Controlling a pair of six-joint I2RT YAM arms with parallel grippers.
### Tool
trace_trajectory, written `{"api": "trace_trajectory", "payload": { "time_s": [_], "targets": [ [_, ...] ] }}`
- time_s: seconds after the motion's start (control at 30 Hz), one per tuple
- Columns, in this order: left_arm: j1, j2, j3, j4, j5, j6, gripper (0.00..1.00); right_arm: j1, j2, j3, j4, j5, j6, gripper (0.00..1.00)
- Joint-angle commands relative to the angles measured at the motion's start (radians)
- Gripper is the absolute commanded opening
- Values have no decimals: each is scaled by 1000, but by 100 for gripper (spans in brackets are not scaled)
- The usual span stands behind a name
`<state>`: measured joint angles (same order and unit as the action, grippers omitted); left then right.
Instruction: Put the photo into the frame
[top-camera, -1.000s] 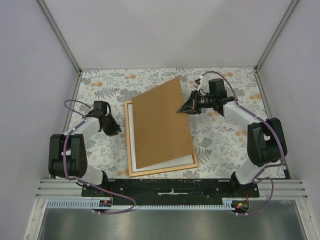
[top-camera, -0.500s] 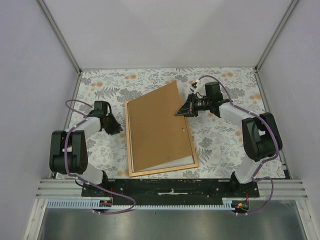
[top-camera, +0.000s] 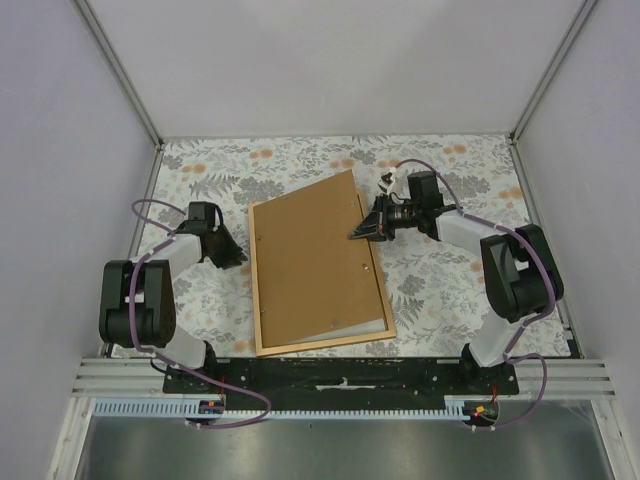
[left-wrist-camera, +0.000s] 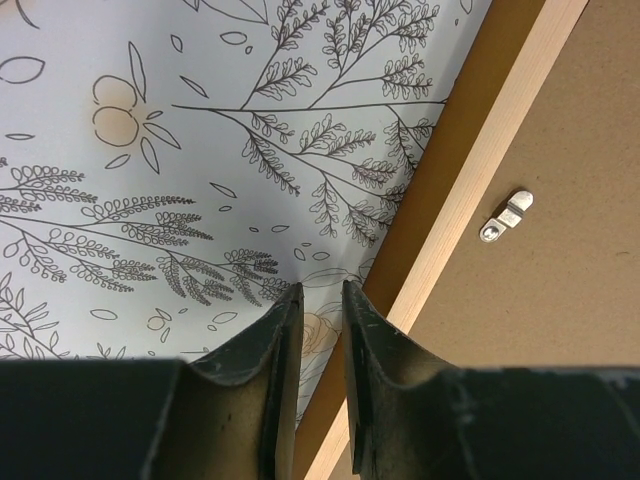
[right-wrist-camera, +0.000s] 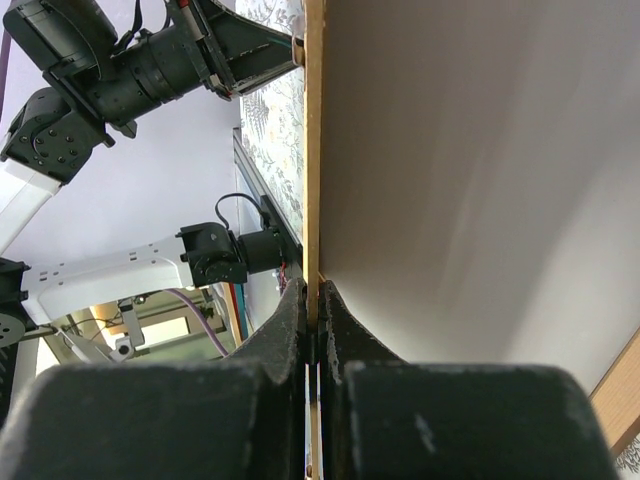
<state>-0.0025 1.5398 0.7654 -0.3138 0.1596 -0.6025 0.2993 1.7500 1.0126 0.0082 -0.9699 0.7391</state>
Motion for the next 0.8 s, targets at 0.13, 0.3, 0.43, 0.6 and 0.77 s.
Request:
{"api": "trace_trajectory", "payload": {
  "time_s": [0.13, 0.3, 0.43, 0.6, 0.77],
  "targets": [
    [-8, 26, -21, 5, -14, -8, 29, 11, -76, -19, -40, -13, -27, 0],
    [-10, 25, -23, 8, -12, -6, 29, 11, -83, -48, -31, -12, -27, 0],
    [-13, 31, -26, 9, -3, -8, 29, 12, -55, -51, 10, -26, -11, 0],
    [-25, 51, -20, 15, 9, -3, 28, 35, -18, -11, 3, -7, -17, 0],
    [-30, 54, -14, 15, 11, -3, 28, 55, 19, 27, -45, 29, -38, 0]
  ]
}}
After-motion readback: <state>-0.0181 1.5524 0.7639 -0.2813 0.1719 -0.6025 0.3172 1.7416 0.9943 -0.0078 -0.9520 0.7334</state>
